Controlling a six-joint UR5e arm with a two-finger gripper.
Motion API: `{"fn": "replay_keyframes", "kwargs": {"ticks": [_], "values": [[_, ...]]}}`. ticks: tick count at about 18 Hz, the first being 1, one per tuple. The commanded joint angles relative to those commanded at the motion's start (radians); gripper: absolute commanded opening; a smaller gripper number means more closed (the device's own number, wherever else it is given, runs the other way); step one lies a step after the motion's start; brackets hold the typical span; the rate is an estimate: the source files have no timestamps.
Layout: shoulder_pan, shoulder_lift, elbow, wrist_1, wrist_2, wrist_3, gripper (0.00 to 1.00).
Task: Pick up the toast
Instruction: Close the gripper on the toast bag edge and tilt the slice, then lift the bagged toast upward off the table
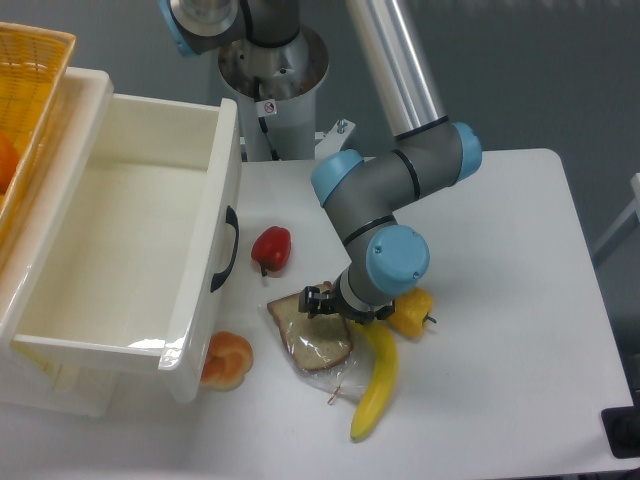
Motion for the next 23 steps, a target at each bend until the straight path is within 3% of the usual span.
{"fn": "replay_keyframes", "kwargs": {"ticks": [7, 11, 15, 23], "values": [[0.000, 0.002, 0.003, 0.000, 0.002, -0.003, 0.35], [0.000, 0.002, 0.009, 0.000, 0.000, -0.073, 0.10], [0.000, 0.003, 0.009, 0.000, 0.000, -0.084, 0.00], [0.000, 0.029, 0.026, -0.006, 0.003, -0.081, 0.00]]}}
